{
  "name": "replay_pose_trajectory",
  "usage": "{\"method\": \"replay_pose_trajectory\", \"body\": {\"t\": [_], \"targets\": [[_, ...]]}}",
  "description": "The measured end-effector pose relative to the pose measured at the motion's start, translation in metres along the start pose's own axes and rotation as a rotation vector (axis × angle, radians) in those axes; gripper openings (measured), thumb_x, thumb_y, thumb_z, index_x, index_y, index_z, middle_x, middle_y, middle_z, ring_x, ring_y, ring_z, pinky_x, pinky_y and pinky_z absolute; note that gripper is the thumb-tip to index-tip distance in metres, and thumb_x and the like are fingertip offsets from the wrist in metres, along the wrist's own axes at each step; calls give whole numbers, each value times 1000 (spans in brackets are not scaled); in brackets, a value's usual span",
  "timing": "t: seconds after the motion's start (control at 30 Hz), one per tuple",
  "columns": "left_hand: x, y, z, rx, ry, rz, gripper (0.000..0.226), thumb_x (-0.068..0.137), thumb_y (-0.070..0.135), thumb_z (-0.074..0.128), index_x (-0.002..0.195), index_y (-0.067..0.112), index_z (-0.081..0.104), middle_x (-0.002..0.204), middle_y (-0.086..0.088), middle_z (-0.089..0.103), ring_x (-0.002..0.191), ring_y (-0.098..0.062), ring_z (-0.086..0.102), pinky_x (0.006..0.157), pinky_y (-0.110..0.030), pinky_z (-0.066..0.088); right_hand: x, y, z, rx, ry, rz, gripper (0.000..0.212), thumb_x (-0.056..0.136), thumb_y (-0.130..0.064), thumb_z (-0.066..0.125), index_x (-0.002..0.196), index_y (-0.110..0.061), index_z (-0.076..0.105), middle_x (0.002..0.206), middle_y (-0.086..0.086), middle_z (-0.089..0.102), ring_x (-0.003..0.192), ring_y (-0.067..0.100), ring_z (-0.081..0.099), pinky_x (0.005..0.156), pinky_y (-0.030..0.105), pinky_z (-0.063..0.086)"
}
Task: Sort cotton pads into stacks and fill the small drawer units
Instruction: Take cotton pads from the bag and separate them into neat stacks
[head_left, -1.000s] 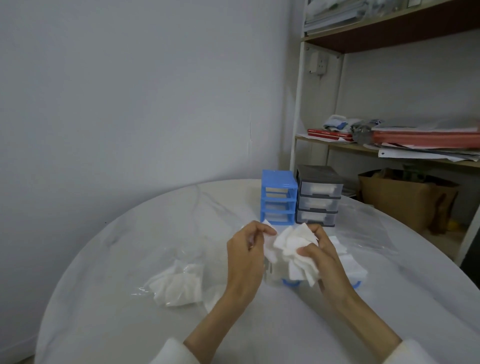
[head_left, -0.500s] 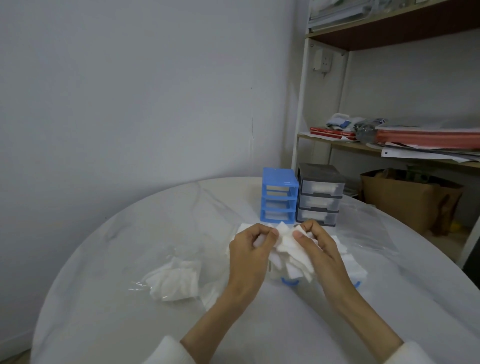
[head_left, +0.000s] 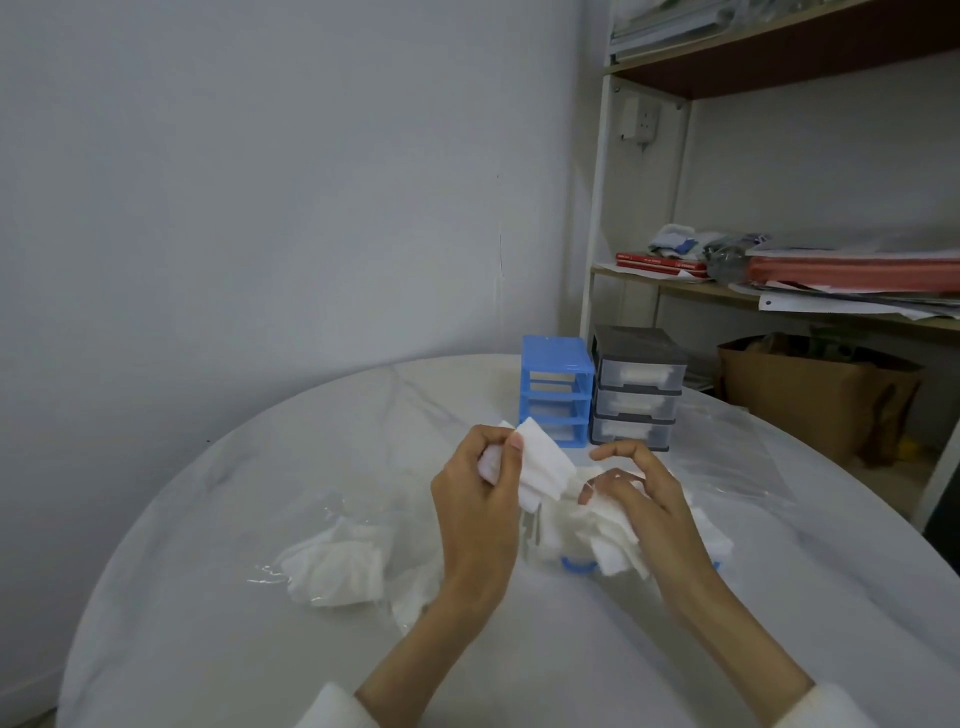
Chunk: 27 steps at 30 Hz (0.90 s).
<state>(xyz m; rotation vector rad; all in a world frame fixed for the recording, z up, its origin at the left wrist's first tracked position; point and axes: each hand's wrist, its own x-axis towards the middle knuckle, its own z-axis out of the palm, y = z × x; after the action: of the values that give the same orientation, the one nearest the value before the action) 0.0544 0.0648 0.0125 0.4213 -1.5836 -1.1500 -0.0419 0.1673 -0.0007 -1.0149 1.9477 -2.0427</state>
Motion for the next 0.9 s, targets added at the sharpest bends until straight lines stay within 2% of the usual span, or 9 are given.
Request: {"method": "replay_pose_trajectory", "body": {"t": [0.1,0.17,0.23,0.37,0.5,0.6,0.73,0.9], "targets": [[0,-2,0,-8,13,-2,16,92,12,56,77,13,61,67,11,58,63,-2,52,58,-11,39,0,-4,1,37,-19,24,15,81,-33,67,88,-19,65,87,-1,66,85,19,60,71,26,46],[-1,-2,1,-2,-13,-5,17,92,13,56,76,15,60,69,9,59,63,-2,52,57,-11,40,0,-5,3,4,-66,54,27,76,-44,61,87,-19,66,89,0,65,86,20,60,73,26,46],[-3,-1,3,8,-53,-14,18,93,14,55,76,18,59,73,7,61,65,-2,54,57,-12,42,-1,-6,6,-85,-108,49,34,72,-49,57,80,-16,64,79,4,64,81,22,60,73,26,46],[-5,-2,4,-82,-124,-80,20,94,10,53,77,12,63,70,0,64,65,-5,56,61,-21,46,0,-3,6,-143,-46,10,30,87,-30,60,77,-2,57,74,16,63,76,32,59,70,35,48],[-2,-3,3,-200,-138,-172,30,89,-6,48,80,13,69,74,8,71,72,-3,63,64,-18,50,0,-2,2,-151,74,-14,26,89,-26,59,70,-9,57,63,-1,62,68,12,54,61,17,43],[-3,-5,3,-178,-142,-182,35,86,-11,45,85,12,71,81,4,73,77,-6,66,65,-19,51,2,-2,1,-91,129,0,24,89,-24,59,69,-12,57,63,-4,60,69,15,54,64,25,44],[-2,-8,4,-152,-145,-203,38,87,-11,42,90,15,70,89,1,72,86,-14,67,77,-28,56,1,-7,1,79,126,20,20,87,-22,61,70,-13,58,61,-4,60,69,18,57,67,32,47],[-2,-9,5,-210,-183,-296,31,89,-6,44,92,11,70,95,-10,71,92,-22,67,79,-30,55,-1,-9,3,-23,76,-66,24,85,-20,65,64,-13,57,54,-6,58,59,2,52,61,17,42]]}}
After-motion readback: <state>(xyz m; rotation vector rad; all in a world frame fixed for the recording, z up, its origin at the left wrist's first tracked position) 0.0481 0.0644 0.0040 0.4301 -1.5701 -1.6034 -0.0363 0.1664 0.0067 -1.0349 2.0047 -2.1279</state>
